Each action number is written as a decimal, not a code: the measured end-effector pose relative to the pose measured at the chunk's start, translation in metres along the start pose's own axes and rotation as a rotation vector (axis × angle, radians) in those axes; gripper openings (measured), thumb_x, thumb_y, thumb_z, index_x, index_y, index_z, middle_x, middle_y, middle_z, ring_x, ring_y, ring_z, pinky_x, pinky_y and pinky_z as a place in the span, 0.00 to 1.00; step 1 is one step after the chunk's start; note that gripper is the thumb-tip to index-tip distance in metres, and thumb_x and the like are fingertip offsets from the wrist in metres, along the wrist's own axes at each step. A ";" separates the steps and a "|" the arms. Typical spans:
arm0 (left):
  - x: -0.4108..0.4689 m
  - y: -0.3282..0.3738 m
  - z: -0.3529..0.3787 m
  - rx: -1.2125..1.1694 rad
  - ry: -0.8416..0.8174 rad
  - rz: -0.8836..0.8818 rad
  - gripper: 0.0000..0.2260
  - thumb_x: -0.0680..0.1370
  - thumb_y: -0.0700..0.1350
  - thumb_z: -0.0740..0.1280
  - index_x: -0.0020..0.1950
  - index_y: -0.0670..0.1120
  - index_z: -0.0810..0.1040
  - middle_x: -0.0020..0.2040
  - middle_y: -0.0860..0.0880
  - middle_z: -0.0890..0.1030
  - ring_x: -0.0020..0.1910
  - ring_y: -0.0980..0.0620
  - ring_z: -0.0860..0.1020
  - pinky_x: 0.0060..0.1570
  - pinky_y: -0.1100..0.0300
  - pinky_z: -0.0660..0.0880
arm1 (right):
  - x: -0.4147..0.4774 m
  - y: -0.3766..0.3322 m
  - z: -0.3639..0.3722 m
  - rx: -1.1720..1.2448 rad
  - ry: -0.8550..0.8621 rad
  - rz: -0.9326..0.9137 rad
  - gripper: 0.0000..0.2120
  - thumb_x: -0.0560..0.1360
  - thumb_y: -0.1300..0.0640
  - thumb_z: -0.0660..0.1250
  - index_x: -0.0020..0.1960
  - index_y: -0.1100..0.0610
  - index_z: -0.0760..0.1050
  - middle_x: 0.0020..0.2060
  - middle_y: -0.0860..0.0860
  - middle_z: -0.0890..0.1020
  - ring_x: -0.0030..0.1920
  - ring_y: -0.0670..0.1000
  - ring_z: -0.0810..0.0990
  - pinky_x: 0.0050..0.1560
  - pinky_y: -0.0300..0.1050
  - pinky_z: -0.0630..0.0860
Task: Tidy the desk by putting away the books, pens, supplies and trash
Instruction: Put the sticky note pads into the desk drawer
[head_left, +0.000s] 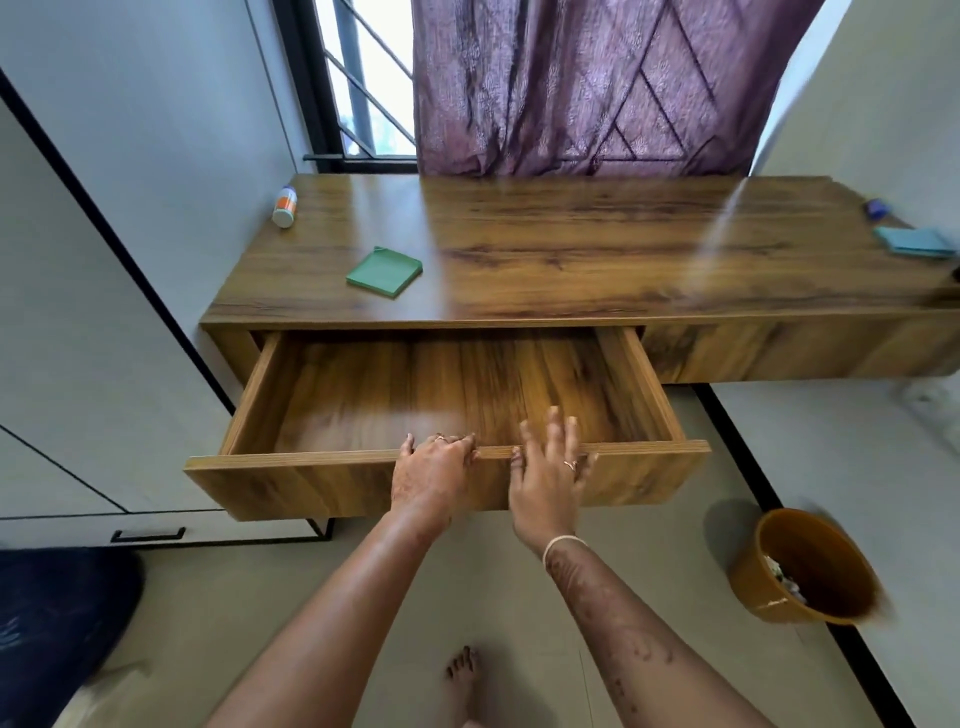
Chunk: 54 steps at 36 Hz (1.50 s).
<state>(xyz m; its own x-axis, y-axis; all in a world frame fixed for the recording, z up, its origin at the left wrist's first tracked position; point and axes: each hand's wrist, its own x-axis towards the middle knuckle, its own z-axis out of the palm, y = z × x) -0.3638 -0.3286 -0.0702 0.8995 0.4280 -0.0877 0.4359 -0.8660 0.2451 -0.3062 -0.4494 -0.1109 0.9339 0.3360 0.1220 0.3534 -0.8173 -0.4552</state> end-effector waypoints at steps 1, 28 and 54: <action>-0.002 0.000 0.001 0.003 -0.004 0.001 0.18 0.84 0.51 0.54 0.73 0.55 0.68 0.69 0.52 0.75 0.70 0.53 0.69 0.76 0.49 0.54 | 0.000 -0.001 -0.002 -0.023 -0.050 -0.032 0.21 0.83 0.48 0.51 0.75 0.44 0.60 0.79 0.46 0.51 0.78 0.48 0.39 0.73 0.61 0.34; 0.012 -0.035 -0.046 -0.312 -0.036 -0.073 0.17 0.82 0.51 0.60 0.71 0.55 0.72 0.73 0.54 0.69 0.72 0.53 0.67 0.70 0.56 0.66 | 0.042 -0.056 -0.034 0.076 -0.219 -0.109 0.17 0.83 0.49 0.52 0.67 0.47 0.73 0.72 0.43 0.69 0.74 0.45 0.61 0.76 0.56 0.43; 0.240 -0.156 -0.110 -0.513 0.082 -0.237 0.28 0.78 0.47 0.66 0.76 0.43 0.62 0.74 0.44 0.67 0.73 0.47 0.64 0.72 0.56 0.61 | 0.281 -0.188 0.052 0.076 -0.305 -0.066 0.48 0.69 0.40 0.72 0.78 0.52 0.49 0.77 0.50 0.56 0.76 0.54 0.56 0.74 0.52 0.54</action>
<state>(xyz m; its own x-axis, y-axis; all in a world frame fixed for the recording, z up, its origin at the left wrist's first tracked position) -0.2194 -0.0624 -0.0235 0.7650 0.6315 -0.1266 0.5367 -0.5162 0.6674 -0.1129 -0.1771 -0.0374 0.8460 0.5215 -0.1111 0.3972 -0.7553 -0.5213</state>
